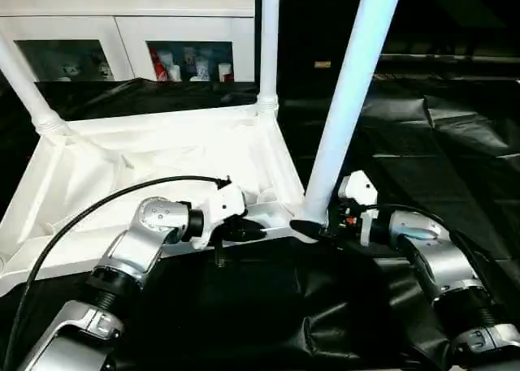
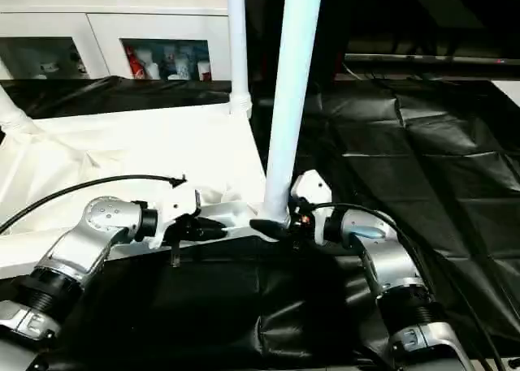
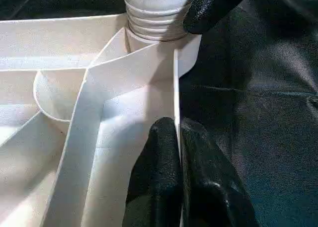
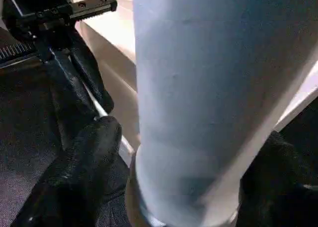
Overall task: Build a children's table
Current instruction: Rotate leg to tighten
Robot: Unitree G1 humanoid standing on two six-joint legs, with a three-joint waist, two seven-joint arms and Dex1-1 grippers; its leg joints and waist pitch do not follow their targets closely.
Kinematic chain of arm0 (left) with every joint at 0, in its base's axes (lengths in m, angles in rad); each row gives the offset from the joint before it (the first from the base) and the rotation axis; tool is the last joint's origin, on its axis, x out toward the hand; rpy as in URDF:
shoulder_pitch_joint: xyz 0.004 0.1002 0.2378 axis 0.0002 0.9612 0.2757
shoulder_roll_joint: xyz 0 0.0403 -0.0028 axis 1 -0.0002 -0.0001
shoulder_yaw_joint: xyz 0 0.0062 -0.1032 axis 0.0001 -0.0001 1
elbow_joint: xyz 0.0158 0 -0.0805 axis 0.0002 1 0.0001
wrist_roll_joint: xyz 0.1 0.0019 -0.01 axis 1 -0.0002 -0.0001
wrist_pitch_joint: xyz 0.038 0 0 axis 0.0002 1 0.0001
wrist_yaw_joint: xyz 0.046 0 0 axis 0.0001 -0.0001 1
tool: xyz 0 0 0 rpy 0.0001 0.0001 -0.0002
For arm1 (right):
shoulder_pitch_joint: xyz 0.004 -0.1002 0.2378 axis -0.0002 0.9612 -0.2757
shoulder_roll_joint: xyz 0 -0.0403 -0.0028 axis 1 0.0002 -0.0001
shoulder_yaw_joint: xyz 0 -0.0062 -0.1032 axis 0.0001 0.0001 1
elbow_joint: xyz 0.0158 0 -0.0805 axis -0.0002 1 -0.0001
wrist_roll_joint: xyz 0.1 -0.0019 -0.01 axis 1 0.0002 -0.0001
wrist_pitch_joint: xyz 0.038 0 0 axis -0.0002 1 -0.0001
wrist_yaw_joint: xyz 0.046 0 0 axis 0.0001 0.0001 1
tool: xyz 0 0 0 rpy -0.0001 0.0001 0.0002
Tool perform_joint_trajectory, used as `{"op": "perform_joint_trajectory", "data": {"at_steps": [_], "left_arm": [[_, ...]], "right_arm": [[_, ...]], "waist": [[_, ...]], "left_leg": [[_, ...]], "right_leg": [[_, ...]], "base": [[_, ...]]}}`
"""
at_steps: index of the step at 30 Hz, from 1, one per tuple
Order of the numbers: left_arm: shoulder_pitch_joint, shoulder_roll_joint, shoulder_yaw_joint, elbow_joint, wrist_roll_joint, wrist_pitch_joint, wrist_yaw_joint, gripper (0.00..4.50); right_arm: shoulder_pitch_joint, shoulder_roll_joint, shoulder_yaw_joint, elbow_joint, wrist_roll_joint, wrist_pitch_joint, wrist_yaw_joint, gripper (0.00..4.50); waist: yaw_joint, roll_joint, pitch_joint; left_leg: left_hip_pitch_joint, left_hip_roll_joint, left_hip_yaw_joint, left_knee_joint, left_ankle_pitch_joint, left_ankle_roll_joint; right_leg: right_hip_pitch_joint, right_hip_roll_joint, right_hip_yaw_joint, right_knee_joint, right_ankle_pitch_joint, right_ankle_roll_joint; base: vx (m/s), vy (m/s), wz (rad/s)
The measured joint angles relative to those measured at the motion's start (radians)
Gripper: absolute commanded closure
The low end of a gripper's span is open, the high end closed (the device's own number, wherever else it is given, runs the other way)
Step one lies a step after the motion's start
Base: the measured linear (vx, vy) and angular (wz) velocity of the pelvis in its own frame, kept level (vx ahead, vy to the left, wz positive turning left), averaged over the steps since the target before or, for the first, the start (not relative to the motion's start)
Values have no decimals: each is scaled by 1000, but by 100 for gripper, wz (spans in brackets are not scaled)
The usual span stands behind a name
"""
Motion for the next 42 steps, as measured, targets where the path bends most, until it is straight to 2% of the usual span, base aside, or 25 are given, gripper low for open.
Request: {"op": "perform_joint_trajectory", "data": {"at_steps": [3,10,16,22,25,28,31,35,37,40,42], "left_arm": [[0,0,0,0,0,0,-1,450],[0,-1,0,0,0,3,-3,450],[0,-13,2,3,2,13,19,450],[-79,-132,23,134,64,65,273,450],[-122,-217,32,183,86,133,412,450],[-140,-278,31,207,98,164,503,450],[-155,-310,29,229,123,161,556,450],[-157,-308,21,234,136,137,565,450],[-157,-305,18,234,137,130,563,450],[-151,-287,12,222,136,115,549,450],[-149,-274,12,218,136,100,535,450]], "right_arm": [[-4,-2,-1,3,-1,0,-4,122],[-4,-4,0,7,-16,-18,-9,181],[-6,23,-13,37,-20,-23,-40,191],[-116,190,-106,242,-52,-19,-466,193],[-191,257,-144,345,-69,-14,-703,193],[-244,284,-159,416,-75,-13,-853,194],[-289,304,-168,479,-88,-22,-953,194],[-319,314,-190,537,-95,-60,-959,194],[-319,314,-199,549,-93,-83,-947,124],[-315,312,-214,563,-71,-120,-906,122],[-311,312,-214,576,-68,-133,-889,91]], "waist": [[1,0,0],[1,0,0],[1,-2,-1],[-21,-5,-3],[-23,-6,-3],[-22,-5,-3],[-21,-5,-3],[-21,-6,-3],[-21,-6,-3],[-21,-5,-3],[-21,-5,-3]], "left_leg": [[0,0,0,0,0,0],[0,0,0,0,0,0],[2,0,0,1,0,0],[9,-1,0,2,0,0],[12,-1,0,2,0,0],[12,-2,0,1,0,0],[11,-2,-1,0,0,0],[10,-2,-1,0,0,0],[10,-2,-1,0,0,0],[8,-1,-1,-1,0,0],[4,-1,-1,-2,0,0]], "right_leg": [[0,0,0,0,0,0],[0,0,0,0,0,0],[2,0,0,0,0,0],[8,0,1,0,0,1],[10,-1,1,-1,-1,2],[11,-1,0,-3,-1,2],[11,-1,0,-3,0,2],[10,-1,0,-2,0,2],[10,-1,0,-2,0,2],[7,-1,0,-1,0,1],[3,0,0,1,1,0]], "base": [[0,0,0],[0,0,0],[0,0,0],[0,0,0],[0,0,0],[0,0,0],[0,0,0],[0,0,0],[0,0,0],[0,0,0],[0,0,0]]}}
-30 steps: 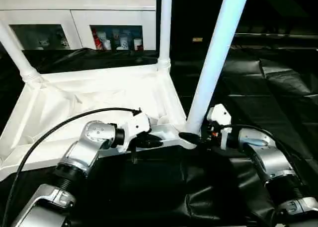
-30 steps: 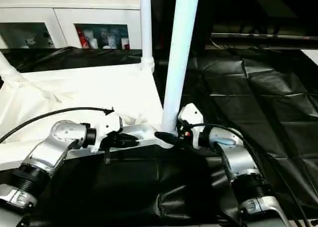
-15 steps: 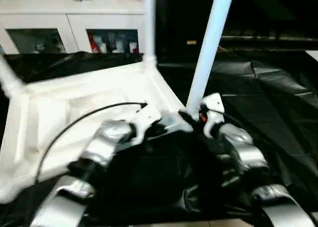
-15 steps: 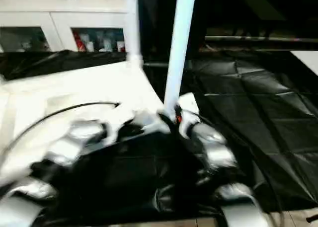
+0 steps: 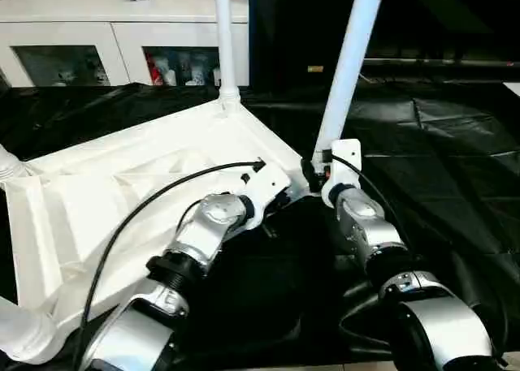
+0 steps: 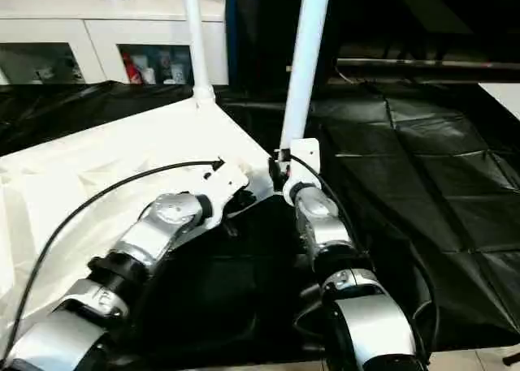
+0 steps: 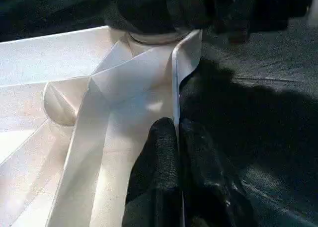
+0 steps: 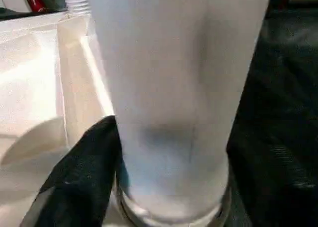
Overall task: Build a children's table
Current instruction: Rotate leg to tighten
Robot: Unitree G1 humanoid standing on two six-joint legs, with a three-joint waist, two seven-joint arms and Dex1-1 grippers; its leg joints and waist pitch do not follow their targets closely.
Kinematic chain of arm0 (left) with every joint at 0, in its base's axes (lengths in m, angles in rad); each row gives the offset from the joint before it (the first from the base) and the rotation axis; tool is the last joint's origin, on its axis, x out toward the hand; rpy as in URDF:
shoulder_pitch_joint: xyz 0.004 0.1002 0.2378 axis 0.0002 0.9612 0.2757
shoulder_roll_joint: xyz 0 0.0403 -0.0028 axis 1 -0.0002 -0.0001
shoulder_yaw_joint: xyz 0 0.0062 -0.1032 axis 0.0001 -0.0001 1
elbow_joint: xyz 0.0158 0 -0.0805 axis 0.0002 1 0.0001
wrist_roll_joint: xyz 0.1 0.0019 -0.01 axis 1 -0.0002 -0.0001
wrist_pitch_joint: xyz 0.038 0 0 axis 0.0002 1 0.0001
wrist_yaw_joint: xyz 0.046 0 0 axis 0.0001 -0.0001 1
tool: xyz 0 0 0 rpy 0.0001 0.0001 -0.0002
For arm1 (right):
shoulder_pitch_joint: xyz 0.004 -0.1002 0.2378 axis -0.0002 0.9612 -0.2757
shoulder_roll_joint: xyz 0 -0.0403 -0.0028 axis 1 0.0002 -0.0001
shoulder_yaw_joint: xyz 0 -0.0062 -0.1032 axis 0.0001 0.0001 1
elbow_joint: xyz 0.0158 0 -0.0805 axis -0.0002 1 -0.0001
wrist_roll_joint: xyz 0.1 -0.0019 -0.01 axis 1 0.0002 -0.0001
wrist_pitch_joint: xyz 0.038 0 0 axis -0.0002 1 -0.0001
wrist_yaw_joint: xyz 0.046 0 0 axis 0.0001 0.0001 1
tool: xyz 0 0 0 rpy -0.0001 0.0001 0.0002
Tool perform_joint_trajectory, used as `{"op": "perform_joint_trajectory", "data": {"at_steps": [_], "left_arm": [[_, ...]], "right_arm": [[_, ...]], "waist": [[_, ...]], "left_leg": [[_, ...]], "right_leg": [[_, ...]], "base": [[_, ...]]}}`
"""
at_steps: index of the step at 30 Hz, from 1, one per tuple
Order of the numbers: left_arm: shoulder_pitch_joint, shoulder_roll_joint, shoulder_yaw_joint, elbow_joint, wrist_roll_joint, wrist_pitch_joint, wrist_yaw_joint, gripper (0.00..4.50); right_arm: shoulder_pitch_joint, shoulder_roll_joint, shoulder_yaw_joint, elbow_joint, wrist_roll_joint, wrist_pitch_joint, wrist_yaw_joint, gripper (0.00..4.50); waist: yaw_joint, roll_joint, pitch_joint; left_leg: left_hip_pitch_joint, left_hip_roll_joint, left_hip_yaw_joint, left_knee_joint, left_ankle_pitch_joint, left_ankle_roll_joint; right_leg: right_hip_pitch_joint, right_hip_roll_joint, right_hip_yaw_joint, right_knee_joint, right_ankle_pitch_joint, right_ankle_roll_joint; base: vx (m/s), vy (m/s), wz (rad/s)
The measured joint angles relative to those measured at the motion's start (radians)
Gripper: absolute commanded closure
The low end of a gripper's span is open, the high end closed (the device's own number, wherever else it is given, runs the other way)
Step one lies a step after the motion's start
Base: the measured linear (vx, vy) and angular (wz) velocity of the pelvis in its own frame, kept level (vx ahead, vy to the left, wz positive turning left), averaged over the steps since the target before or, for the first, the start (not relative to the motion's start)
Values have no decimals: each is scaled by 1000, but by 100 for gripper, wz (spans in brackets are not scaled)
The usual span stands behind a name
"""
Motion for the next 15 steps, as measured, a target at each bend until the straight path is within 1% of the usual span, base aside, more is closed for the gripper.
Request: {"op": "perform_joint_trajectory", "data": {"at_steps": [2,3,4,5,7,8,9,12,15], "left_arm": [[5,16,-1,-5,0,-20,-28,450],[13,29,-1,-14,-1,-33,-48,450],[16,36,-1,-18,-1,-42,-62,450],[19,43,-1,-21,-1,-49,-73,450],[32,67,-7,-40,-8,-69,-122,450],[44,89,-12,-55,-16,-87,-151,450],[60,118,-11,-70,-26,-107,-184,450],[71,154,-10,-79,-42,-133,-235,450],[79,181,-10,-82,-49,-157,-277,450]], "right_arm": [[2,-10,-2,1,2,-12,35,79],[6,-24,-2,-1,2,-16,84,72],[14,-33,-1,-9,3,-19,114,58],[23,-38,0,-19,5,-21,140,58],[74,-93,30,-106,14,-14,282,58],[113,-133,52,-174,26,-3,376,58],[148,-174,68,-236,46,14,479,58],[211,-242,91,-351,89,74,631,58],[283,-302,118,-498,152,177,783,58]], "waist": [[1,0,0],[1,0,0],[1,0,0],[1,0,0],[3,0,0],[5,0,0],[6,1,0],[2,0,0],[0,1,1]], "left_leg": [[-2,0,0,-1,0,0],[-2,0,0,-1,0,0],[-3,1,0,-1,0,0],[-3,1,0,-1,0,0],[-3,1,0,0,0,0],[-4,1,0,0,0,0],[-4,1,0,1,0,1],[-3,1,0,1,0,0],[-3,1,0,0,0,0]], "right_leg": [[-2,0,0,0,3,-5],[-2,0,-1,0,3,-5],[-2,0,-1,0,3,-4],[-2,0,-1,0,2,-4],[-2,0,0,-1,2,-4],[-2,0,0,-1,2,-3],[-1,0,0,-1,1,-2],[-1,0,0,-1,0,-1],[-1,1,0,-1,0,-1]], "base": [[0,0,0],[0,0,0],[0,0,0],[0,0,0],[0,0,0],[0,0,0],[0,0,0],[0,0,0],[0,0,0]]}}
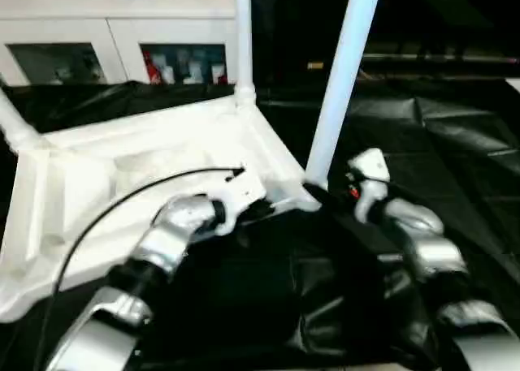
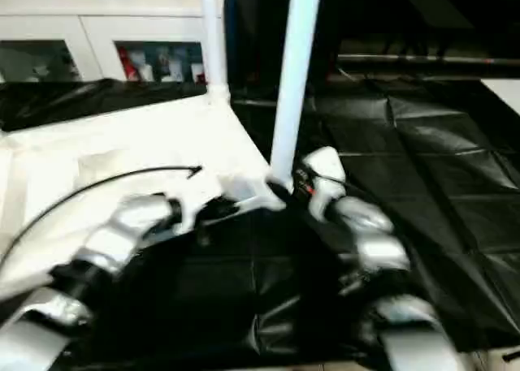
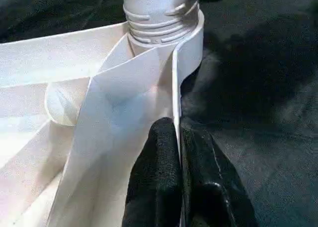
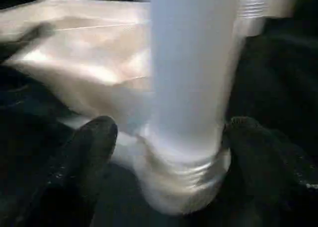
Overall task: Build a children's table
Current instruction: Rotate leg to tighten
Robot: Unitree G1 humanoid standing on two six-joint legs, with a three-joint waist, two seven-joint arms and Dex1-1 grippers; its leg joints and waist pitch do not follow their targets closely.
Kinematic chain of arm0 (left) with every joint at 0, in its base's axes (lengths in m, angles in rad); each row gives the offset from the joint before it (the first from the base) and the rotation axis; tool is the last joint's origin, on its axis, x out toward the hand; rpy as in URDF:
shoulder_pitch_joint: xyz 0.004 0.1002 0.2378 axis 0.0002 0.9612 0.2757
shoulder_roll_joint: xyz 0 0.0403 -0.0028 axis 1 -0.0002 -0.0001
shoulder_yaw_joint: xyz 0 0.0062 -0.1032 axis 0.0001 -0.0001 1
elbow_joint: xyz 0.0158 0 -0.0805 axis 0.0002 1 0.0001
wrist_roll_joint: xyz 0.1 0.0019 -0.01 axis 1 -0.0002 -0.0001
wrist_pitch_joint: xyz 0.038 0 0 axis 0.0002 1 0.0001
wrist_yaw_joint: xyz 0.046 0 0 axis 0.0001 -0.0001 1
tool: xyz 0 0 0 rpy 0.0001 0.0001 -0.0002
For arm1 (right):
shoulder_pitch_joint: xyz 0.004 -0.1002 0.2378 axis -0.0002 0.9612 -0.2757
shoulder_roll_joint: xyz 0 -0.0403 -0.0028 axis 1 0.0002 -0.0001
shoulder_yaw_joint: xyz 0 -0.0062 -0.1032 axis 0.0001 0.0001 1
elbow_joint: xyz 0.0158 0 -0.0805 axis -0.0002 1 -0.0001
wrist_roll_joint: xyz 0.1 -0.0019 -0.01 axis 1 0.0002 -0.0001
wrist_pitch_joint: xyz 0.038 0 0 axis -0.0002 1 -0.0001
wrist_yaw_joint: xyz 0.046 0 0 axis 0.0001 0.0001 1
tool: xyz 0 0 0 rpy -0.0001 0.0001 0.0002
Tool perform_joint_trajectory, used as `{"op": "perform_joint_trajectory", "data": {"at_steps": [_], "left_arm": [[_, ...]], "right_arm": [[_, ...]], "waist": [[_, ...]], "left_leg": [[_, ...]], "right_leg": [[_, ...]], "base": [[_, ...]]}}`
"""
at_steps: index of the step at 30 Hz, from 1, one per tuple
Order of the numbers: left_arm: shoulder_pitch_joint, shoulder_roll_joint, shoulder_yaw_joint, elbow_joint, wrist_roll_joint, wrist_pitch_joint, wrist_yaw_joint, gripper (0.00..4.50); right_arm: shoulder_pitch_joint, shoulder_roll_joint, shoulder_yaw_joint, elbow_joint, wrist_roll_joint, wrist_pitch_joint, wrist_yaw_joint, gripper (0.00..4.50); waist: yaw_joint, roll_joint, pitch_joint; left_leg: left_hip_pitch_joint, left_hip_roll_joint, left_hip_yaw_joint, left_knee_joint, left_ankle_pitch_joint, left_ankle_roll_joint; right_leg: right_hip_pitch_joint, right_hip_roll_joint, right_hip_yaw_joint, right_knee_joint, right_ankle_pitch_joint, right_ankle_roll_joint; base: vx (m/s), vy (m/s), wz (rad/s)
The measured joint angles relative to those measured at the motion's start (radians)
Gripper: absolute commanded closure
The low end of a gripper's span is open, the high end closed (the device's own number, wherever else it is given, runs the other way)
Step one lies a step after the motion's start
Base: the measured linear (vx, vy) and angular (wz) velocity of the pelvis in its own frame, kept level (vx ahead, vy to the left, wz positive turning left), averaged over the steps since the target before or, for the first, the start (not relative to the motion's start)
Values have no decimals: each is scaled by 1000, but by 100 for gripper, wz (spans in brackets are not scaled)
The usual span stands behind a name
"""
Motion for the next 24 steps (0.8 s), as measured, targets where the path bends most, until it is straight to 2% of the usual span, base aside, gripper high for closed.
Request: {"op": "perform_joint_trajectory", "data": {"at_steps": [3,6,10,13,16,24], "left_arm": [[14,32,8,-15,-19,-8,-59,450],[40,60,9,-55,-44,-4,-123,450],[61,80,-3,-105,-58,6,-183,450],[71,86,-18,-136,-64,11,-220,450],[74,87,-23,-146,-66,16,-229,450],[80,91,-23,-158,-71,29,-239,450]], "right_arm": [[26,-42,19,-85,17,54,80,58],[33,-53,35,-116,12,66,109,58],[29,-47,80,-109,-62,24,78,58],[26,-43,112,-109,-97,22,64,58],[26,-45,122,-111,-111,24,64,58],[32,-45,128,-112,-113,24,68,72]], "waist": [[-2,0,0],[1,0,0],[5,0,0],[15,0,0],[22,0,0],[22,0,0]], "left_leg": [[0,0,0,-1,0,0],[1,0,0,-1,0,0],[0,0,0,0,0,0],[-1,0,0,0,0,0],[0,0,0,0,0,0],[0,0,0,0,0,0]], "right_leg": [[0,1,0,0,0,0],[0,1,0,0,-1,1],[-1,0,0,0,-1,1],[-1,0,0,-1,-2,0],[-1,0,0,-1,-2,0],[-1,0,0,0,-2,0]], "base": [[0,0,0],[0,0,0],[0,0,0],[0,0,0],[0,0,0],[0,0,0]]}}
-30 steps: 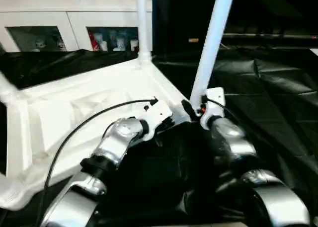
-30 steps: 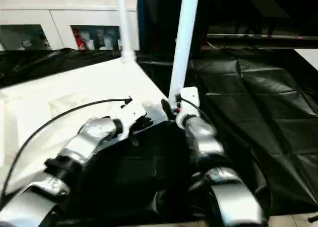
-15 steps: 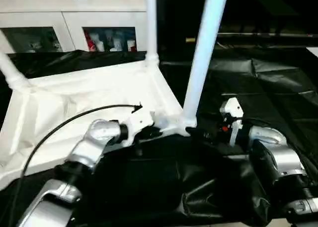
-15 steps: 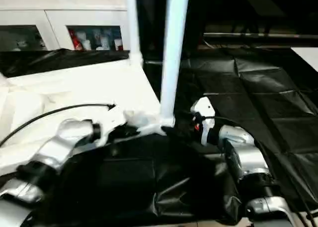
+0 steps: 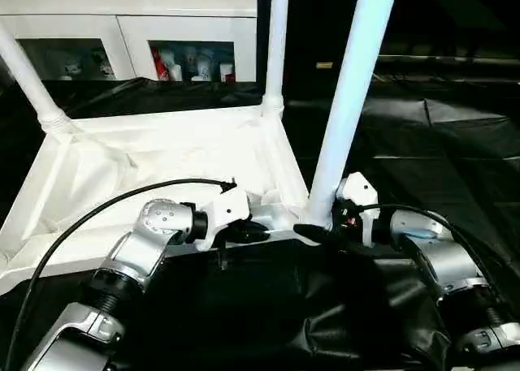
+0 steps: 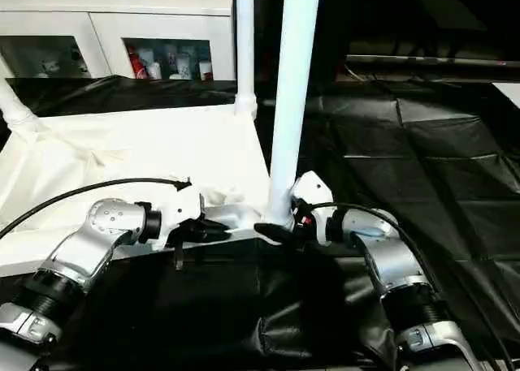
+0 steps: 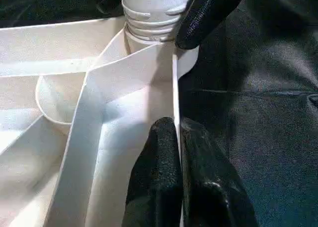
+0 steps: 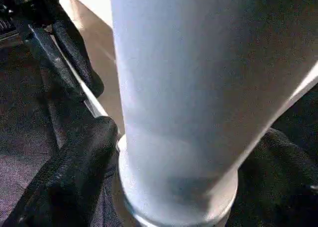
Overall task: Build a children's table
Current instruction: Rotate leg to tighten
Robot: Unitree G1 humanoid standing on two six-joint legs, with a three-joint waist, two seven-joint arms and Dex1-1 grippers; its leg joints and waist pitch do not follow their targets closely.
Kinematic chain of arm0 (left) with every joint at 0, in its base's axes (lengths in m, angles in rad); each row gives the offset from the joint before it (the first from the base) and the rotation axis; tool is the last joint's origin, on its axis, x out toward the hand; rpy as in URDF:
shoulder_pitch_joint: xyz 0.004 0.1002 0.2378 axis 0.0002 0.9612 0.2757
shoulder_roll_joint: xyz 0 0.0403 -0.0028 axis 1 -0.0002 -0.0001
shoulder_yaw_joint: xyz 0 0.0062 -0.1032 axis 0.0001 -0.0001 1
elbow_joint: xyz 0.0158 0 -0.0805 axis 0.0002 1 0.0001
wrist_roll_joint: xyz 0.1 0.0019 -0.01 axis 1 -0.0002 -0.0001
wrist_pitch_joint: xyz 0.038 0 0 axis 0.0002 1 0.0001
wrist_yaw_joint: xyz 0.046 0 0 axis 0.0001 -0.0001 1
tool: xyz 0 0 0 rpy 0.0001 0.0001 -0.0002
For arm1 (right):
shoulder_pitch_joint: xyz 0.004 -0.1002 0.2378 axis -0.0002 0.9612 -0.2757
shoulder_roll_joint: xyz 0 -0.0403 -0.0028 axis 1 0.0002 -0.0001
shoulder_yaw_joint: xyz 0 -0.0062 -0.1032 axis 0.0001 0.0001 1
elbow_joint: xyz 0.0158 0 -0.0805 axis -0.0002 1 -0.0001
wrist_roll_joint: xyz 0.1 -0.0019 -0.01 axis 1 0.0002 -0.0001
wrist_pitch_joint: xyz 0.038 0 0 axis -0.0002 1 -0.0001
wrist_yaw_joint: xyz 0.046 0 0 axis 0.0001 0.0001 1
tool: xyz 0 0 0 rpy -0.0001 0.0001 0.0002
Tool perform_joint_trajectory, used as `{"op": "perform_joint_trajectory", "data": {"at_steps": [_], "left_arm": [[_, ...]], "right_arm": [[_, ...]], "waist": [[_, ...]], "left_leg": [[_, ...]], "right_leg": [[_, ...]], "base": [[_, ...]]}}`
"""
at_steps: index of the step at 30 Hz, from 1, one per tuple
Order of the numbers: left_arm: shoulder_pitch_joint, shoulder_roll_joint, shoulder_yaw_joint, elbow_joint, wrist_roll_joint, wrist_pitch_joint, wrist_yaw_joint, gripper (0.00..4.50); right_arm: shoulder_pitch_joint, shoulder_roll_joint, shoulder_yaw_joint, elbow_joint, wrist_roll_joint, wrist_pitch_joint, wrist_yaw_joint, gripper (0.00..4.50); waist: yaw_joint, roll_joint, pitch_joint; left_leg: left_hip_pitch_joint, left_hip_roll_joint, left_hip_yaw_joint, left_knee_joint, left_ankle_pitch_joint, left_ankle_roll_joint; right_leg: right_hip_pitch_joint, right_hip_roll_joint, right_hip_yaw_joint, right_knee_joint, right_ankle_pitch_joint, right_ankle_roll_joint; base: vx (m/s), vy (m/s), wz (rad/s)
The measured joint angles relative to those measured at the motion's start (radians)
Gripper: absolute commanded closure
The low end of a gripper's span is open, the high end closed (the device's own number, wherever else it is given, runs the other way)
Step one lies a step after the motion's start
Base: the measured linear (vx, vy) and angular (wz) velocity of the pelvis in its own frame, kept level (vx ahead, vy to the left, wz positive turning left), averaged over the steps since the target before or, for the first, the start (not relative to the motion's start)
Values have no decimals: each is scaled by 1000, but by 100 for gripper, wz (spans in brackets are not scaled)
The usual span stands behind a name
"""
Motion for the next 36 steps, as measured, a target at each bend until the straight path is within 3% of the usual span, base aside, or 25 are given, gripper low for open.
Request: {"op": "perform_joint_trajectory", "data": {"at_steps": [9,23,26,30,36], "left_arm": [[9,4,0,-15,-1,8,-1,450],[17,9,7,-20,-9,28,2,450],[8,-14,14,2,10,38,65,450],[-72,-133,22,120,69,87,276,450],[-142,-276,2,209,131,165,509,450]], "right_arm": [[6,3,-2,0,7,1,3,164],[26,54,-34,20,14,-12,-36,176],[9,114,-63,78,13,-27,-149,177],[-95,257,-149,248,-7,-26,-515,177],[-236,337,-216,433,-30,-24,-864,178]], "waist": [[0,0,0],[-5,-1,-1],[-18,-2,-1],[-29,-3,0],[-24,-3,-1]], "left_leg": [[0,0,0,0,0,0],[2,0,0,1,0,0],[3,0,0,2,0,0],[9,0,0,2,0,-1],[12,-1,-1,1,0,-1]], "right_leg": [[0,0,0,0,0,0],[2,0,0,1,0,0],[4,0,0,2,1,-1],[6,0,0,1,1,1],[9,0,0,-1,0,1]], "base": [[0,0,0],[0,0,0],[0,0,0],[0,0,0],[0,0,0]]}}
